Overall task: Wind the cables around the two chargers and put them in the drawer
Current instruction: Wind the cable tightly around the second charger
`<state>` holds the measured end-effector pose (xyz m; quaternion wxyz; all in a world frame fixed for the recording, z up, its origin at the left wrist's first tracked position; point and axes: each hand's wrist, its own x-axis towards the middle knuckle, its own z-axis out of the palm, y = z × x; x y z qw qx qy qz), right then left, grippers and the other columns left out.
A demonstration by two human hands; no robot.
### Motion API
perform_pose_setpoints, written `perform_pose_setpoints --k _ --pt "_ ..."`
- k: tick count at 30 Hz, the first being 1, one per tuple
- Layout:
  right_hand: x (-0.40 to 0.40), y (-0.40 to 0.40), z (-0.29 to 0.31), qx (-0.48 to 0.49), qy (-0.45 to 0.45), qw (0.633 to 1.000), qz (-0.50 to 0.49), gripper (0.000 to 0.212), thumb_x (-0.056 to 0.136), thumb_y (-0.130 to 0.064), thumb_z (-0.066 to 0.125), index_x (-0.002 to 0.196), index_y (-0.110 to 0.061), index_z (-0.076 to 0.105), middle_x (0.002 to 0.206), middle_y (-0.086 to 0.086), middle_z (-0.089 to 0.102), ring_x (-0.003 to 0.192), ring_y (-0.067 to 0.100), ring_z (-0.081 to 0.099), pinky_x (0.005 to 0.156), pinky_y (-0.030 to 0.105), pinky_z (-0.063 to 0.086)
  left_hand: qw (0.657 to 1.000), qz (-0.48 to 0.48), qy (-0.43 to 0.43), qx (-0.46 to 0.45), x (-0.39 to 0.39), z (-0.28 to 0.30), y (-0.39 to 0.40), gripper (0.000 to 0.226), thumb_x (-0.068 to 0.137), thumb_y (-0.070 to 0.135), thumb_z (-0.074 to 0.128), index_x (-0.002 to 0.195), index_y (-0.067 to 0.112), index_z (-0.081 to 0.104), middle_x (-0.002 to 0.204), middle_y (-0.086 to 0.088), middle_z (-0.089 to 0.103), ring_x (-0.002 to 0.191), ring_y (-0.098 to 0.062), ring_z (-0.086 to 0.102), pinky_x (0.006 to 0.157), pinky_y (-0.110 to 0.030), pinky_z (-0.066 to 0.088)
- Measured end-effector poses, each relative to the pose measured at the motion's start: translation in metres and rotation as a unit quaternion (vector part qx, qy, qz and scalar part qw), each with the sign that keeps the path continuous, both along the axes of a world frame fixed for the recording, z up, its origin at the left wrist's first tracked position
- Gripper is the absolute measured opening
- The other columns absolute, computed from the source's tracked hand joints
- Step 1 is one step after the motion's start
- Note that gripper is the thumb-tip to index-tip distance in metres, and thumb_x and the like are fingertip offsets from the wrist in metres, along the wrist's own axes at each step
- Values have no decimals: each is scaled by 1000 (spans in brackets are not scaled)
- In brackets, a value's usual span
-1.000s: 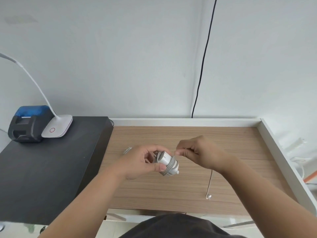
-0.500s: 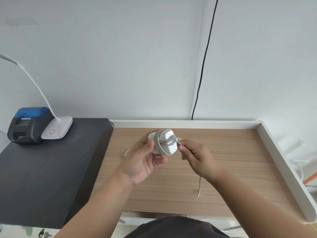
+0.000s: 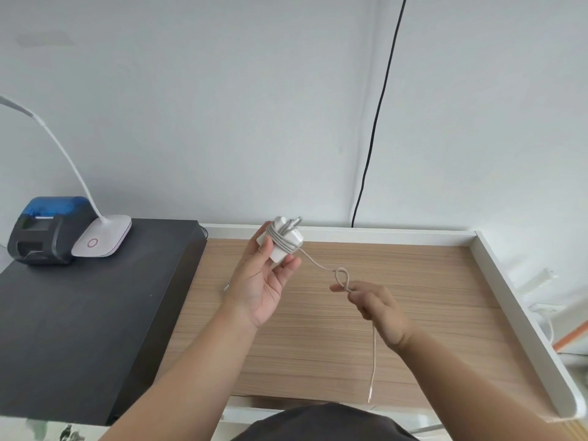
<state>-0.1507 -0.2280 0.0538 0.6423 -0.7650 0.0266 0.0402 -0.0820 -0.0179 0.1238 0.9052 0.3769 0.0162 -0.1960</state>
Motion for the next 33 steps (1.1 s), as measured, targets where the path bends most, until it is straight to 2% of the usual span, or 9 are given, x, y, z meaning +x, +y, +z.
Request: perform_pose_setpoints --k 4,9,13,16,18,23,26,29,33 --pt "0 -1 -3 -70 -28 997 -25 24 91 -42 60 87 -24 76 73 -7 71 75 1 62 75 15 43 997 62 7 38 4 -7 0 38 95 19 54 133 14 53 112 -7 64 76 -13 64 76 -29 59" --pt "6 -30 -3 -12 19 991 -133 37 99 -29 47 78 -11 71 50 -9 35 44 5 29 46 16 29 986 161 32 38 16 -6 19 34 95 18 56 129 17 55 116 -8 62 81 -16 65 75 -30 60" --pt "9 -48 -8 -134 108 978 -120 40 100 -36 44 77 -16 70 51 -6 40 48 13 33 52 27 31 988 139 3 59 12 -3 27 35 93 18 58 128 17 56 110 -5 63 78 -15 61 80 -33 59" --pt "12 -43 -7 -262 123 953 -86 32 101 -32 42 94 -21 70 70 -7 59 75 17 57 71 30 43 992 102 1 80 3 -5 19 35 89 19 60 123 19 59 105 -3 67 79 -16 61 78 -32 59" --pt "11 -31 -8 -301 61 947 -91 30 101 -31 41 111 -24 68 101 -6 64 106 18 52 90 33 40 993 66 6 100 -4 -6 12 38 83 22 63 122 20 60 106 -6 68 81 -17 63 73 -31 60" --pt "5 27 13 -95 -39 991 -82 45 97 -23 42 142 -27 42 143 -16 41 133 3 31 111 27 22 989 -13 8 145 -23 -10 -3 40 79 21 65 119 18 62 99 -8 69 74 -17 62 74 -33 59" --pt "9 44 18 -214 -116 967 -80 73 82 -7 48 149 -25 25 150 -19 20 138 -2 11 115 27 9 990 -23 6 138 -27 -8 -5 37 81 20 64 117 18 63 94 -6 70 71 -16 61 70 -30 59" --pt "12 52 22 -203 -144 969 2 74 79 -2 52 139 -40 32 147 -30 22 136 -12 5 118 30 9 991 -26 3 132 -31 -2 -4 38 80 21 64 118 18 62 90 -3 69 65 -13 59 58 -21 53" --pt "14 62 24 -78 -113 990 21 51 86 -13 60 124 -46 52 133 -31 47 136 1 28 116 35 23 990 -36 -17 132 -36 5 -4 36 79 22 64 115 21 64 84 0 70 58 -11 57 49 -17 42"
